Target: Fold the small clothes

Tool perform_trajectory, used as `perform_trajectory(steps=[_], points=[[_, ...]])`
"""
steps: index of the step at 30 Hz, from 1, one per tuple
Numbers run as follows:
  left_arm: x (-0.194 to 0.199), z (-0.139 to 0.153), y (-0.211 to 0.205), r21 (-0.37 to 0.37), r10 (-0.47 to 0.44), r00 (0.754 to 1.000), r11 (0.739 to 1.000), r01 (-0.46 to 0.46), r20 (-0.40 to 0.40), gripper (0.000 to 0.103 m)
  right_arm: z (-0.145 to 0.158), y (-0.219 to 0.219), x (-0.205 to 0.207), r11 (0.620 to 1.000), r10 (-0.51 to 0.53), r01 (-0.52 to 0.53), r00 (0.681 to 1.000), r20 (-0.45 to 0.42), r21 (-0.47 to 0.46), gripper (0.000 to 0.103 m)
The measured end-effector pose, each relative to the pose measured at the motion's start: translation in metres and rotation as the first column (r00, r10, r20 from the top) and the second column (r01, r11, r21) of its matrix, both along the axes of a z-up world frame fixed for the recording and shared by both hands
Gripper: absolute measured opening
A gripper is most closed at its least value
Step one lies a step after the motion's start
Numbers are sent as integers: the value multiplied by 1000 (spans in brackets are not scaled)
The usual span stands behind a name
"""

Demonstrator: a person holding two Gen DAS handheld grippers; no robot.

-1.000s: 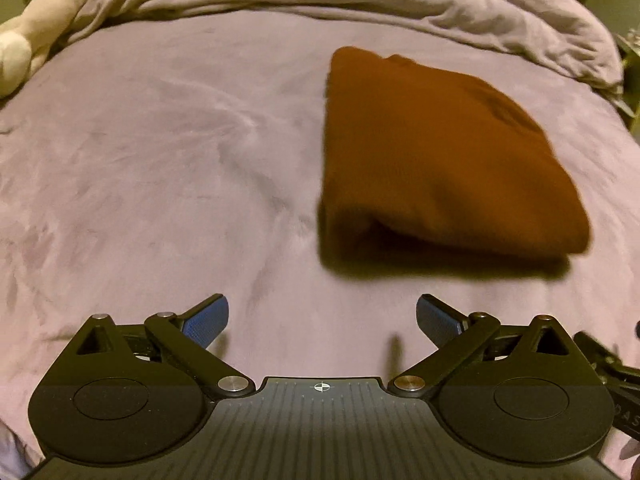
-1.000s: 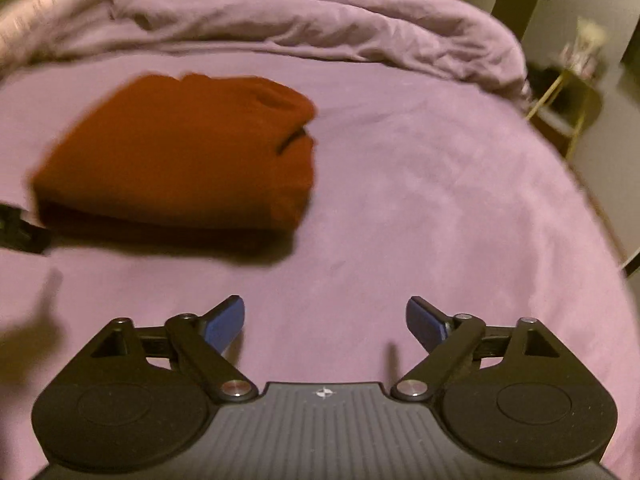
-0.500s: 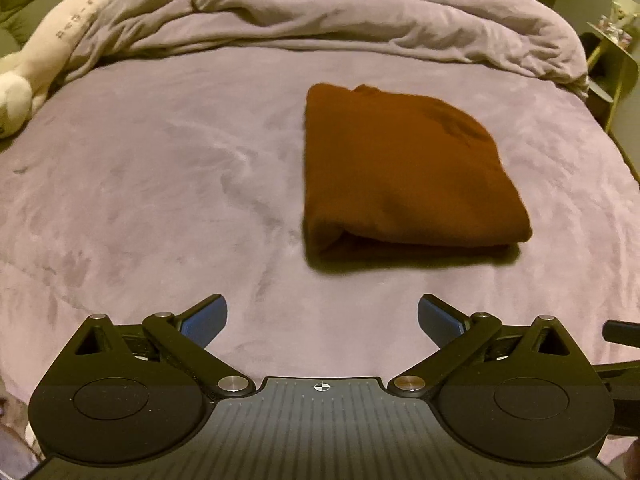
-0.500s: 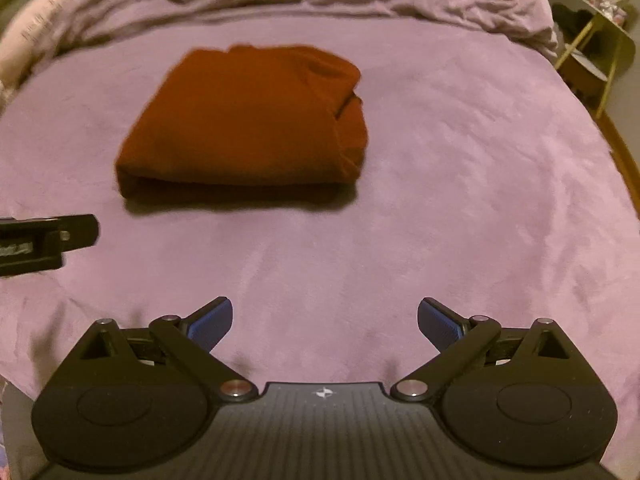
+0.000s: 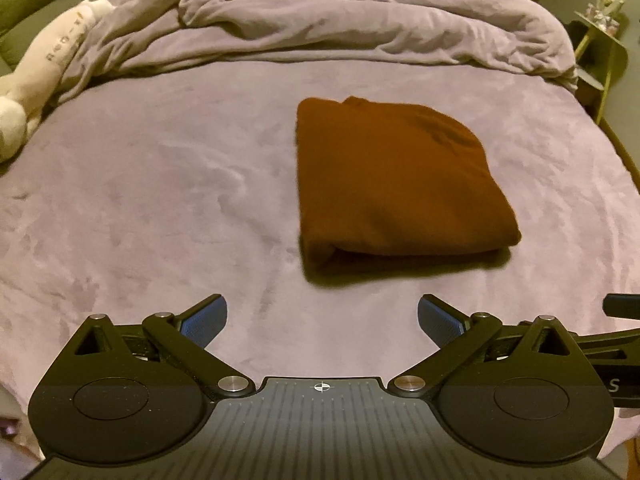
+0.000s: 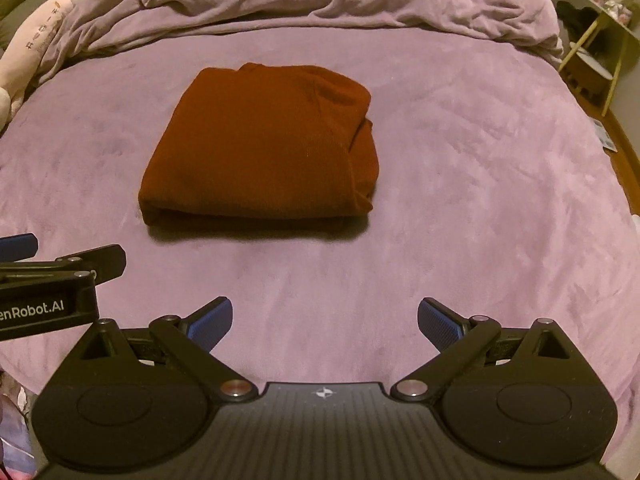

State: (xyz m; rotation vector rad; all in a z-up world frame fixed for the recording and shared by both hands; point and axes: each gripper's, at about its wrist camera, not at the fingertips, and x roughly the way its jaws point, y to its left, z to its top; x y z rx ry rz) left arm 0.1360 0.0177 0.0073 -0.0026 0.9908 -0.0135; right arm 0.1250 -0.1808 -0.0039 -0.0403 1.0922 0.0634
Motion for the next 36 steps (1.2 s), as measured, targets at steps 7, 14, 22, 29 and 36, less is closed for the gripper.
perform_trajectory(steps=[7,14,22,29,36], points=[[2,-5,2,18,10,1000,1000,-10,-17,103,-1,-2,2,1000,-14,14,1000,-7,2,99],[1,-6,1,46,7,1000,999,-6,-22,103,-3,-5,4,999,-34,34,999,-2,4,99],[1,-6,2,52,11,1000,999,-10,-14,103,-3,-5,4,1000,-23,23,1000,1,3,99],[1,-8,2,65,11,1000,998,-10,-18,103,-1,-3,3,1000,-16,16,1000,4,3,99],[3,-10,1,77,6,1000,997,-4,-25,103,-2,-4,4,1000,-17,17,1000,-2,11,99]])
